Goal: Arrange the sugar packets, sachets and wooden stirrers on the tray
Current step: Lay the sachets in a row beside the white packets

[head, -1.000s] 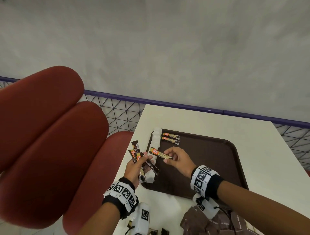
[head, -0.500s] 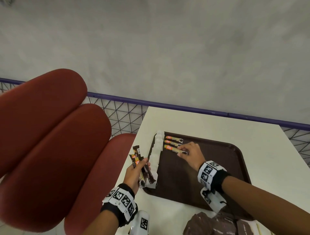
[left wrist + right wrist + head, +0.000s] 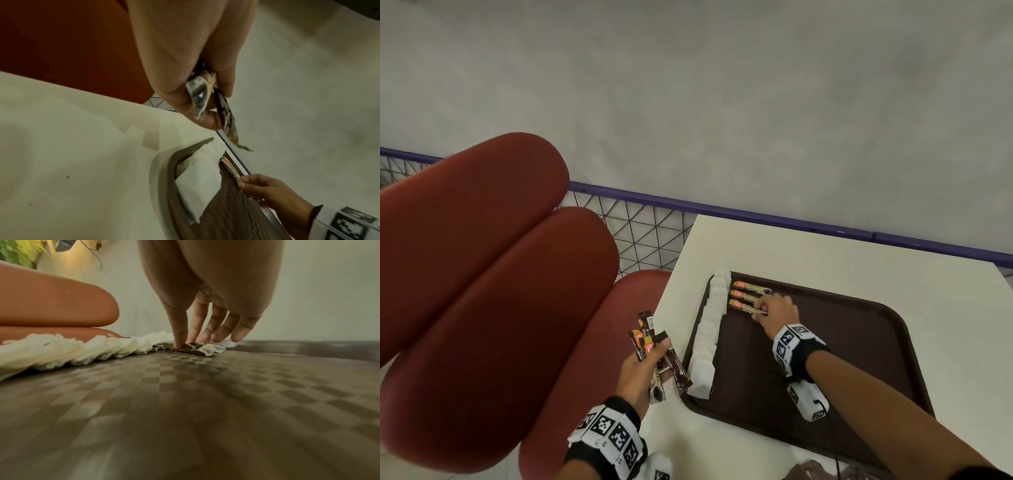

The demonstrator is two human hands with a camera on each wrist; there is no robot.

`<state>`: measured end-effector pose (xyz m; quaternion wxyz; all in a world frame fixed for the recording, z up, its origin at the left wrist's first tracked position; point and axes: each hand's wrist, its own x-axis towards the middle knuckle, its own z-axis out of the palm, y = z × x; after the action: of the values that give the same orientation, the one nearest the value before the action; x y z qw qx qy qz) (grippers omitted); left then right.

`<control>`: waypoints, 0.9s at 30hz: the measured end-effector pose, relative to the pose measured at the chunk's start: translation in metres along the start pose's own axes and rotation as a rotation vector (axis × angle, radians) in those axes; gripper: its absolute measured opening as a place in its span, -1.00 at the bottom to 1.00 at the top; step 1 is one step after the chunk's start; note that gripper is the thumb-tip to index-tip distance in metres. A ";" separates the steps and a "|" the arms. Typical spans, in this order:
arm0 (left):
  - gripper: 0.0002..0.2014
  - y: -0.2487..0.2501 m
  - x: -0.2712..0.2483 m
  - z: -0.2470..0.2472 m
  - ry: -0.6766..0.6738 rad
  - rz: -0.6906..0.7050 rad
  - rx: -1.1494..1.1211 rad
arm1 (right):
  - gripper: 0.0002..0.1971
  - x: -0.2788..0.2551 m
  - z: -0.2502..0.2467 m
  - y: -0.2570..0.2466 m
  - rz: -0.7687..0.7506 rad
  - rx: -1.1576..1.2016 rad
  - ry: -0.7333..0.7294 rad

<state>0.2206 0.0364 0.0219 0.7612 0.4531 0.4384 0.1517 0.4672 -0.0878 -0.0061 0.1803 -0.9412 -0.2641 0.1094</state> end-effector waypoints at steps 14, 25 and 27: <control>-0.83 0.002 0.008 0.000 -0.018 0.059 -0.086 | -0.67 0.003 0.007 -0.003 -0.019 -0.089 0.088; -0.85 0.005 0.000 0.017 -0.028 0.097 -0.082 | -0.75 -0.066 -0.003 -0.051 -0.290 0.500 -0.272; -0.85 0.006 -0.002 0.019 -0.039 0.104 -0.074 | -0.70 -0.079 -0.008 -0.061 -0.252 0.591 -0.426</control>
<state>0.2359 0.0273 0.0317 0.7769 0.4496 0.3936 0.1982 0.3757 -0.0841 0.0345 0.3971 -0.7649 -0.3662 0.3509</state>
